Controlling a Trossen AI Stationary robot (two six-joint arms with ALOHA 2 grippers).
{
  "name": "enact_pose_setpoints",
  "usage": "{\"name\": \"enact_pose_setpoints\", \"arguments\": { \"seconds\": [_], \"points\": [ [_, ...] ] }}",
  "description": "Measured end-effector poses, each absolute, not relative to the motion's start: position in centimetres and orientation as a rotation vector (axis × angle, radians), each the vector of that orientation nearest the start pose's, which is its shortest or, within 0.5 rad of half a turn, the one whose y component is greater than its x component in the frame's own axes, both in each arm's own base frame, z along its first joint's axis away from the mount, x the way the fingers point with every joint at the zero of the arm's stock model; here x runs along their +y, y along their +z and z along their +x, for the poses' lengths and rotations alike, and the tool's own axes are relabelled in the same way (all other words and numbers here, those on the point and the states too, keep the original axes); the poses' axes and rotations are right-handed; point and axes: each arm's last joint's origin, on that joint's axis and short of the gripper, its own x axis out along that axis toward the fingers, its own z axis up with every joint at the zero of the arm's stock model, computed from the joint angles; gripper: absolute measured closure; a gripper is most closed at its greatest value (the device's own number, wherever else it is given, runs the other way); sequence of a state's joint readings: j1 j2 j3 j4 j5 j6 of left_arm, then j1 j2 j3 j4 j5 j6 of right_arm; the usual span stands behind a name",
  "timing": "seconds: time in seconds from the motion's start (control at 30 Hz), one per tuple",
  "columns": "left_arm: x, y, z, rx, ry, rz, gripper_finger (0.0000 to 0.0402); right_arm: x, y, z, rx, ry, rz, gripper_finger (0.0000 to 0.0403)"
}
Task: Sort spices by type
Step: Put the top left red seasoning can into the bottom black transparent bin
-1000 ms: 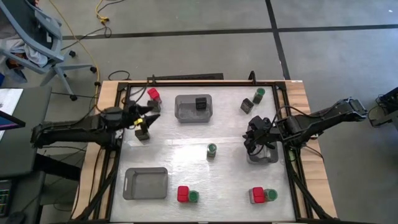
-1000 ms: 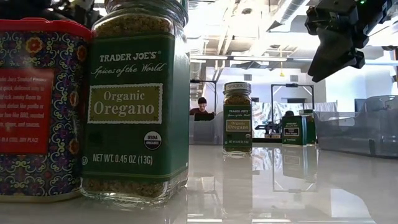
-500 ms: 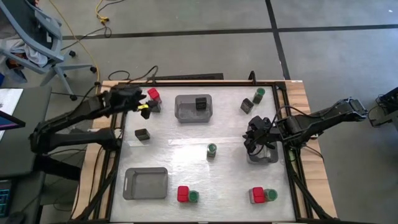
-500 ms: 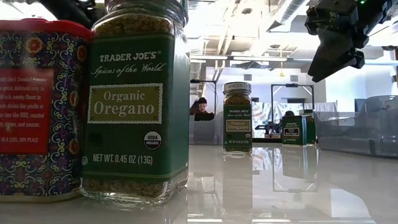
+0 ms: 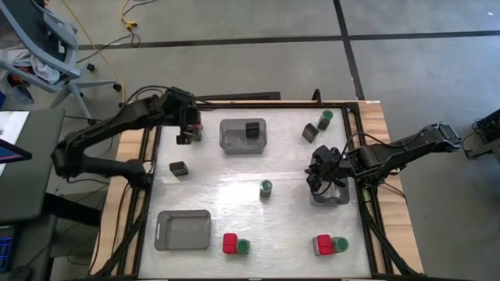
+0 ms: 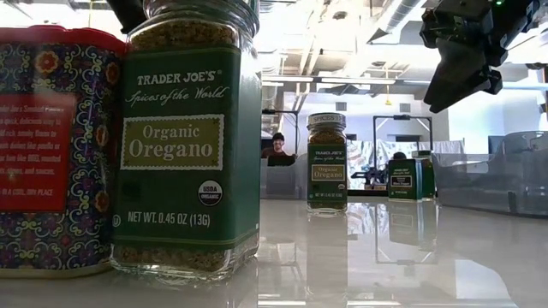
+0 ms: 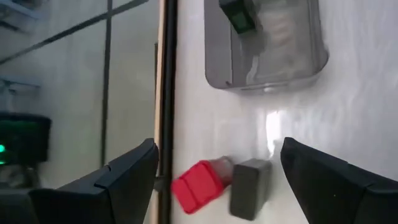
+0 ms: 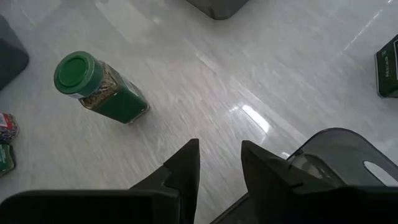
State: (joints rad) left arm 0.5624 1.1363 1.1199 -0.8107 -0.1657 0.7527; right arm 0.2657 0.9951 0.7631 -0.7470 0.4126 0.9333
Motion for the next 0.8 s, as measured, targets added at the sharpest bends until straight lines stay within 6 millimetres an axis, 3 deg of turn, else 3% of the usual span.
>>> {"name": "enact_pose_setpoints", "arguments": {
  "seconds": [0.2, 0.43, 0.8],
  "points": [
    [13.5, 30.9, 19.5, 1.201, 0.224, 0.663, 0.0077, 3.6, 24.9, 17.8, 0.771, -0.541, 0.538, 0.0258],
    [15.0, 28.6, 19.5, 1.460, 0.083, 0.781, 0.0077, 3.6, 24.9, 17.8, 0.771, -0.540, 0.538, 0.0258],
    [18.2, 25.8, 19.6, 1.630, -0.057, 0.830, 0.0090, 3.6, 24.9, 17.8, 0.769, -0.543, 0.534, 0.0258]
  ]
}}
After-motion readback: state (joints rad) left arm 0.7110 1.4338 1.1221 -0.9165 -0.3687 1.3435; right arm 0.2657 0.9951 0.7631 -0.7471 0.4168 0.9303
